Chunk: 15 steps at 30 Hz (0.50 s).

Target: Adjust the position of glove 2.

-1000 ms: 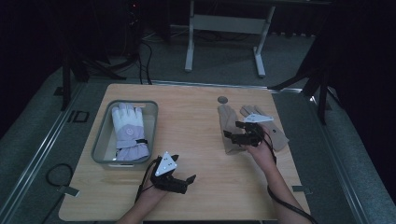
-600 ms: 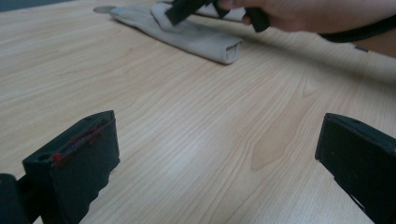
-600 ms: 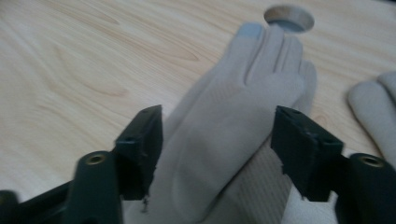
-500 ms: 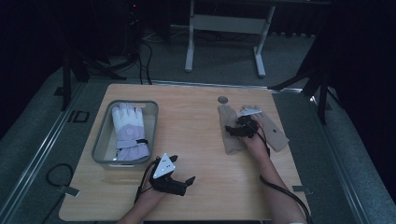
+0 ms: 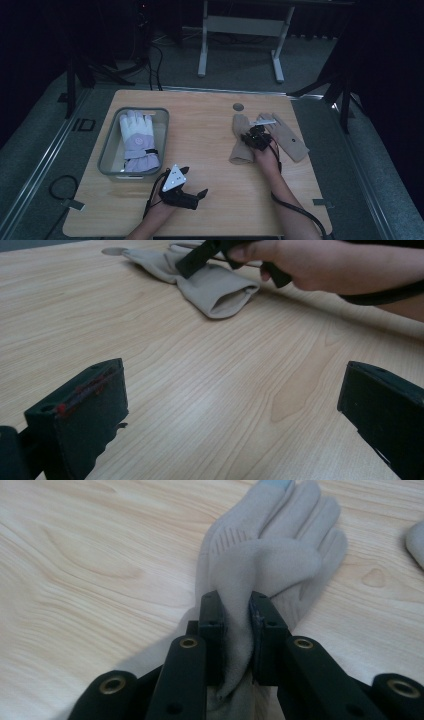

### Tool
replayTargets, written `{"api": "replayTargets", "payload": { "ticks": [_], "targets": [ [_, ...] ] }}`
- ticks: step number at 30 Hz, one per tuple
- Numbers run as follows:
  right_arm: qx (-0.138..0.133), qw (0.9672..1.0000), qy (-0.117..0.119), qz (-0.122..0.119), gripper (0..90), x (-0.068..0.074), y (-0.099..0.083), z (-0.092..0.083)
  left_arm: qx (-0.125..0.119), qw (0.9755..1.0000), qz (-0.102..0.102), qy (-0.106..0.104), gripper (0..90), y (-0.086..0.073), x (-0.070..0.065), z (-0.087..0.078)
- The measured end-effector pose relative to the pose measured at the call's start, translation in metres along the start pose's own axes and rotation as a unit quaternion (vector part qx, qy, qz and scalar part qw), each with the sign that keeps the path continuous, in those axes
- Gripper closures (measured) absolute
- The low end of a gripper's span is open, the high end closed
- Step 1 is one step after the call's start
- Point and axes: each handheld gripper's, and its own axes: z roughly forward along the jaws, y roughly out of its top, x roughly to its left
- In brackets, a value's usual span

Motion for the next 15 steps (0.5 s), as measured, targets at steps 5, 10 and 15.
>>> {"api": "replayTargets", "payload": {
  "ticks": [5,10,15],
  "targets": [
    [-0.013,0.9996,0.001,0.023,79.1,0.012,0.009,-0.021,-0.003,1.0000,0.001,0.004,0.0,-0.001,0.000,0.001],
    [-0.033,0.9981,-0.001,0.052,79.1,0.028,0.021,-0.048,-0.004,0.9999,0.002,0.010,0.0,-0.002,0.001,0.001],
    [-0.063,0.9964,-0.016,0.054,78.9,0.054,0.026,-0.072,-0.006,0.9998,0.006,0.018,0.0,-0.002,0.000,0.000]
  ]
}}
